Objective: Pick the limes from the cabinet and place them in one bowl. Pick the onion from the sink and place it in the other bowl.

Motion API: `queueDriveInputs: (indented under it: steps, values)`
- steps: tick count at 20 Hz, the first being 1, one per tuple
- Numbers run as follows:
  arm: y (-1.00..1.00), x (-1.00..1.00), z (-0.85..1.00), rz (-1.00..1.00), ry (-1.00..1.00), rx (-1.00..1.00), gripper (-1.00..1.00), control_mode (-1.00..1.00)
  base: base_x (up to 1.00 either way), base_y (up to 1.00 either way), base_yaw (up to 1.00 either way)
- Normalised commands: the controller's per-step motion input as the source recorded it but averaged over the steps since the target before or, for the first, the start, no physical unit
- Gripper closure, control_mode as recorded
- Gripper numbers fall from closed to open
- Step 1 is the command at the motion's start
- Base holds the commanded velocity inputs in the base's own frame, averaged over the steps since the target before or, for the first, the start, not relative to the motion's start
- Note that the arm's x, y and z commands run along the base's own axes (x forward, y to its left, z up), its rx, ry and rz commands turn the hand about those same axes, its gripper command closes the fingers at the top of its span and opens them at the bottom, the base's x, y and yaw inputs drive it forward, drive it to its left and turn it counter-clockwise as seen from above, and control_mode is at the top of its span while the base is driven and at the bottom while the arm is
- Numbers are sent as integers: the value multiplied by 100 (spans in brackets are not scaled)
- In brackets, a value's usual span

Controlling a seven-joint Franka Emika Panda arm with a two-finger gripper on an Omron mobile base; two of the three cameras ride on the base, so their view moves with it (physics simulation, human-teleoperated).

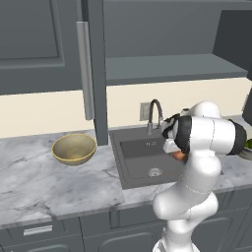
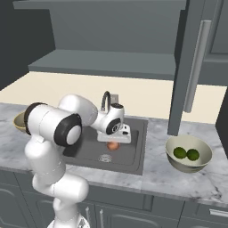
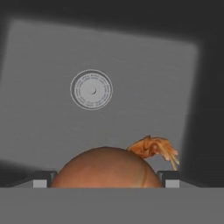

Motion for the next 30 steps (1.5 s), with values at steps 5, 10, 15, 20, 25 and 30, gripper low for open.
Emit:
queueDriveInputs:
  steps: [5, 10, 15, 20, 25, 30]
  values:
    - [0, -15, 42, 0, 0, 0, 100, -100, 0, 0, 0]
    - [0, -18, 42, 0, -1, 0, 100, -100, 0, 0, 0]
    - [1, -21, 33, -1, -1, 0, 100, -100, 0, 0, 0]
    - [2, -21, 29, -2, -1, 0, 100, -100, 0, 0, 0]
    - [2, -24, 35, 0, 0, 0, 100, -100, 0, 0, 0]
    - [2, -30, 32, 0, -2, 0, 100, -100, 0, 0, 0]
